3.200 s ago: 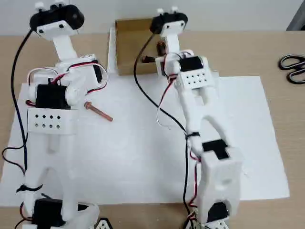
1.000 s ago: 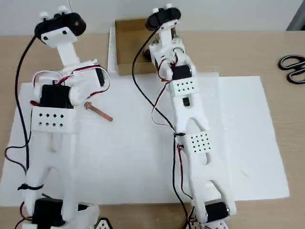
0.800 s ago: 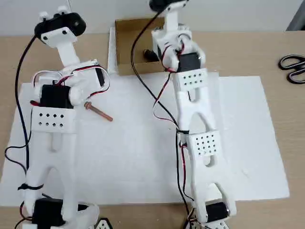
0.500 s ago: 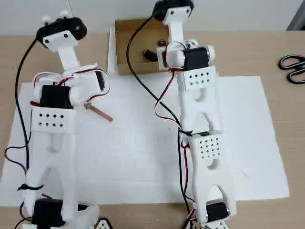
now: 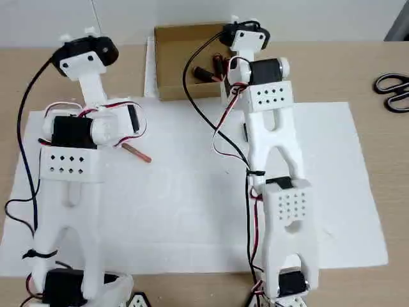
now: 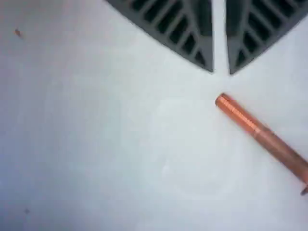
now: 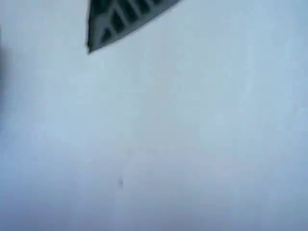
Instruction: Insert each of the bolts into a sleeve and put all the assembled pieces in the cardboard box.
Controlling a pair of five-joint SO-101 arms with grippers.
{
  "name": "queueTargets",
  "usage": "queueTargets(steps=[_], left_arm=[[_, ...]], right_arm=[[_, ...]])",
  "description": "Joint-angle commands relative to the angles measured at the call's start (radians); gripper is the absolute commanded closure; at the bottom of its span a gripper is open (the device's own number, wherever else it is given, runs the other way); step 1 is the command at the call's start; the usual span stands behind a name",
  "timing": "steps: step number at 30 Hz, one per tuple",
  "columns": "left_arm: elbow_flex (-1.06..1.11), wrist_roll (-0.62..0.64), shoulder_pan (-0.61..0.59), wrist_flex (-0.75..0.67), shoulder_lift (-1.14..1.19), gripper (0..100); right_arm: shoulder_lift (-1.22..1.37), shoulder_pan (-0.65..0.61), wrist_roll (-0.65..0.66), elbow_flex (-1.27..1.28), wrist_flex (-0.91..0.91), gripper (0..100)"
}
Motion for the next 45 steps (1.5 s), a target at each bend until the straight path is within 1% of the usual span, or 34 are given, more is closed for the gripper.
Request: queueTargets(steps=[1,4,7,14,20,25,31,38,45], left_arm=[[-0.005,0.006,0.002,0.028,-0.040,99],[-0.005,0.006,0.002,0.041,-0.040,99],[0.021,0.006,0.002,0.040,-0.040,99],[0.105,0.006,0.000,0.040,-0.048,99],[0.113,0.003,-0.006,0.040,-0.048,99],[0.113,0.005,-0.006,0.040,-0.048,99],[0.113,0.005,-0.006,0.044,-0.048,99],[0.113,0.006,-0.005,0.046,-0.048,99],[0.113,0.006,0.000,0.046,-0.048,99]], right_arm=[[-0.176,0.008,-0.011,0.178,0.012,76.8],[-0.216,0.022,-0.006,0.269,0.008,76.8],[-0.209,0.025,-0.005,0.285,0.004,76.8],[-0.071,0.025,-0.005,0.279,-0.012,76.8],[-0.001,0.025,-0.003,0.279,-0.076,76.8],[0.024,0.028,0.054,0.279,-0.094,76.8],[0.038,0.077,0.121,0.279,-0.127,76.9],[0.041,0.090,0.207,0.279,-0.143,76.9],[0.041,0.079,0.233,0.279,-0.206,76.9]])
